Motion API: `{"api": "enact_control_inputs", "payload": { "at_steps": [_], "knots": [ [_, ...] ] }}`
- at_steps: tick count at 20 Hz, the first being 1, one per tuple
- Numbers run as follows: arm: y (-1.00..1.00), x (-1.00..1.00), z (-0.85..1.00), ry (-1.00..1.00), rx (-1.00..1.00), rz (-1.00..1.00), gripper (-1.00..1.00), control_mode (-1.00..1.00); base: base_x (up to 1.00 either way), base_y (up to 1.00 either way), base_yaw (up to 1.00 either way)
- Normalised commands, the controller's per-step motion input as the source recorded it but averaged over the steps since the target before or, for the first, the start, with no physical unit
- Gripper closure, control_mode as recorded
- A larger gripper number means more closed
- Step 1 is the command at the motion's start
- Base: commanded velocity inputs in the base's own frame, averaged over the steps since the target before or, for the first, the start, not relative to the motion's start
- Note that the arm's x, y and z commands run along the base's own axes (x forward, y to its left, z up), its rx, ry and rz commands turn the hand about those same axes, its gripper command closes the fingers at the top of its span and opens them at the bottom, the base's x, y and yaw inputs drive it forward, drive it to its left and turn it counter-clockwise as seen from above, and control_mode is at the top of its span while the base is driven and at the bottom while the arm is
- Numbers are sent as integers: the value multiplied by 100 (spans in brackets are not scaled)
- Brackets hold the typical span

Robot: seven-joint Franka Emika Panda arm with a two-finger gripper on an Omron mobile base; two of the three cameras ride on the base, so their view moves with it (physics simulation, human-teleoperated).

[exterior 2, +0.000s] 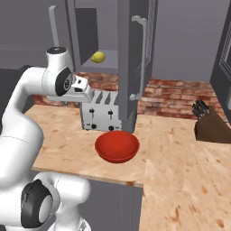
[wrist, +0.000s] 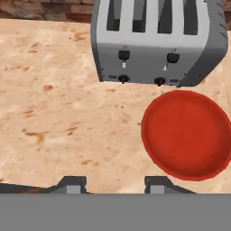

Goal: Pick the lemon from the cabinet and place it in the bowl. Then pick the bowl and place it in the sink. Then turn on the sink facuet.

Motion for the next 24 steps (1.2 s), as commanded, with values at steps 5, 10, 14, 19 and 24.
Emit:
{"api": "enact_control_inputs", "payload": {
  "at_steps": [5,10,14,19,24],
  "knots": [
    [-14,-22,8,-27,0,-1,-100,-100,0,0,0],
    [-18,-15,47,-31,1,-16,-100,-100,0,0,0],
    [-4,0,71,-8,4,-29,-100,-100,0,0,0],
    [-35,0,84,0,13,-32,-100,-100,0,0,0],
    [-49,14,28,0,18,-24,-100,-100,0,0,0]
  ]
}}
